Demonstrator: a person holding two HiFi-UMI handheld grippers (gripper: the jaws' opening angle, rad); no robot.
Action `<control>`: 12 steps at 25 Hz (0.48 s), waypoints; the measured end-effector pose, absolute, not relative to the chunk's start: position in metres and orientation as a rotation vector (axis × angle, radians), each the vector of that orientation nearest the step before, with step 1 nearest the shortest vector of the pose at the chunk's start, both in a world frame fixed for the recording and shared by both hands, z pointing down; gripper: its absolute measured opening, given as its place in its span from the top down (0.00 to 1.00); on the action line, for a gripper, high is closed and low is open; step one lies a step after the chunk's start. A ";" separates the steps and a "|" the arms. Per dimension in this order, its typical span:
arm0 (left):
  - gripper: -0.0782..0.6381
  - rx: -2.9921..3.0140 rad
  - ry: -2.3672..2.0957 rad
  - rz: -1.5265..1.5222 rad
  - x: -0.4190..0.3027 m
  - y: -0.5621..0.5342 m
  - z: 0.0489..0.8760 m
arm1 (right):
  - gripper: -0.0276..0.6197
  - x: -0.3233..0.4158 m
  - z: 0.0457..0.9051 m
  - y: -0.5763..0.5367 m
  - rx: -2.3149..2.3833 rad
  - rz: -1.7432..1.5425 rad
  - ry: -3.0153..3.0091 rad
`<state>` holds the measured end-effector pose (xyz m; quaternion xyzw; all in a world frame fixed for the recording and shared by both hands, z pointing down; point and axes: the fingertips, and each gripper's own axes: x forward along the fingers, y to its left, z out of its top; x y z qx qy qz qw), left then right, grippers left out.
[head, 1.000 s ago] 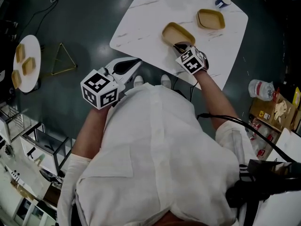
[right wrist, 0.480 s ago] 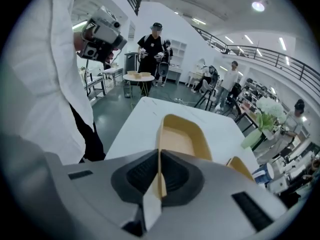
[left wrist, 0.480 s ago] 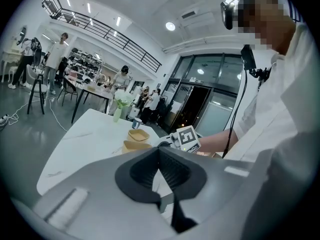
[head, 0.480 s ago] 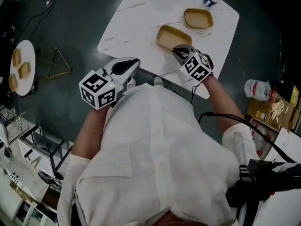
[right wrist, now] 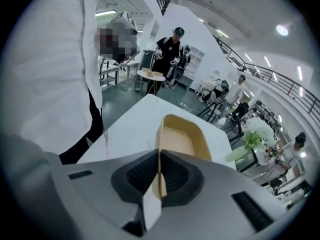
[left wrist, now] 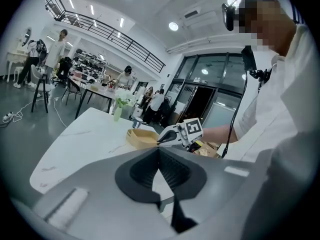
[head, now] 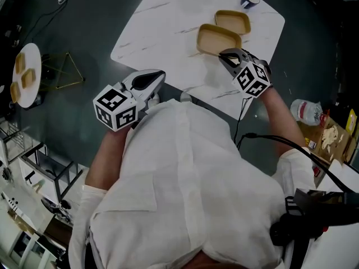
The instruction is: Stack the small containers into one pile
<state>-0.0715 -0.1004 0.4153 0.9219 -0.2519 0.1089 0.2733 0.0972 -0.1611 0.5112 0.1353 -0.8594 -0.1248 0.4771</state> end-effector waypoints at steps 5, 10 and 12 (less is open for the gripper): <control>0.88 2.469 -0.700 0.289 -0.060 -0.100 0.417 | 0.93 0.123 0.504 -0.177 0.305 -0.366 -2.088; 0.88 2.461 -0.723 0.287 -0.045 -0.101 0.417 | 0.93 0.149 0.498 -0.196 0.283 -0.413 -2.090; 0.88 2.453 -0.735 0.289 -0.039 -0.102 0.418 | 0.93 0.159 0.498 -0.206 0.273 -0.429 -2.085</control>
